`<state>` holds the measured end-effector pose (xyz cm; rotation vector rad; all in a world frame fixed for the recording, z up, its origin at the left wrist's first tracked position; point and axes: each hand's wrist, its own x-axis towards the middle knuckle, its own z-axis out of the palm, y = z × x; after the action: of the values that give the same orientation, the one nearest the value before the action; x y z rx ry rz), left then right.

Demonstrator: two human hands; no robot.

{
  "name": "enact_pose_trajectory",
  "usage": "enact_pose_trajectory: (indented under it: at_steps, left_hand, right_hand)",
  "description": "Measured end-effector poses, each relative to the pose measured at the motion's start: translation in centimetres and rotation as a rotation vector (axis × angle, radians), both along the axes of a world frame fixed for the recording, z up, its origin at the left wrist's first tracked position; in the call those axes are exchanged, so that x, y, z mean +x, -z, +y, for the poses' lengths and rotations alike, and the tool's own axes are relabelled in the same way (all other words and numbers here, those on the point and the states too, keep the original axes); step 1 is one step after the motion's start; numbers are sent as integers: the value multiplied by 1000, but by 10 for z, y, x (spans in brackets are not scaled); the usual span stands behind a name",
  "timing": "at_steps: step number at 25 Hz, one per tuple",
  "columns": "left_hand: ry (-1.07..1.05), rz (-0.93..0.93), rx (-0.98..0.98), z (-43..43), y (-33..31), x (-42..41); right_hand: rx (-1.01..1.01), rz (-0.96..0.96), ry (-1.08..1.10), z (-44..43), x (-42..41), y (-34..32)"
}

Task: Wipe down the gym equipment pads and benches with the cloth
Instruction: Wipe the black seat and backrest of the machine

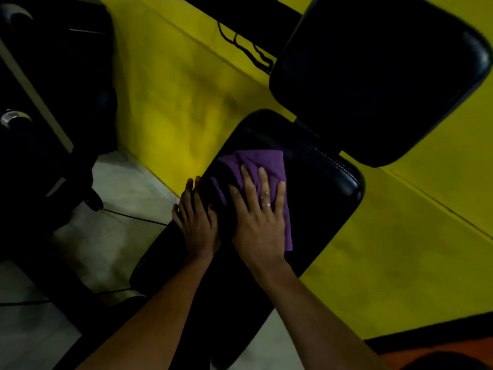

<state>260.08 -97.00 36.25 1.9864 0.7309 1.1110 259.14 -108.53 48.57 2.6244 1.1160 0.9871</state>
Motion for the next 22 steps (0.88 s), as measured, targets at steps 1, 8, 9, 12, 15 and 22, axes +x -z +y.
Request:
enact_pose_trajectory:
  at_steps: [1, 8, 9, 12, 15, 22]
  left_hand:
    - [-12, -5, 9, -3, -2, -3]
    - [72, -27, -18, -7, -11, -10]
    - [74, -12, 3, -4, -10, -9]
    - [89, -28, 46, -3, -11, -10]
    - [89, -58, 91, -5, -11, -9]
    - [122, -84, 149, -15, -18, -7]
  right_hand:
    - [-32, 18, -4, -13, -6, 12]
    - [259, -5, 296, -16, -23, -4]
    - [294, -2, 313, -4, -18, -6]
    - [284, 6, 259, 3, -15, 7]
    - [263, 45, 291, -34, -38, 40]
    - [601, -30, 572, -33, -17, -13]
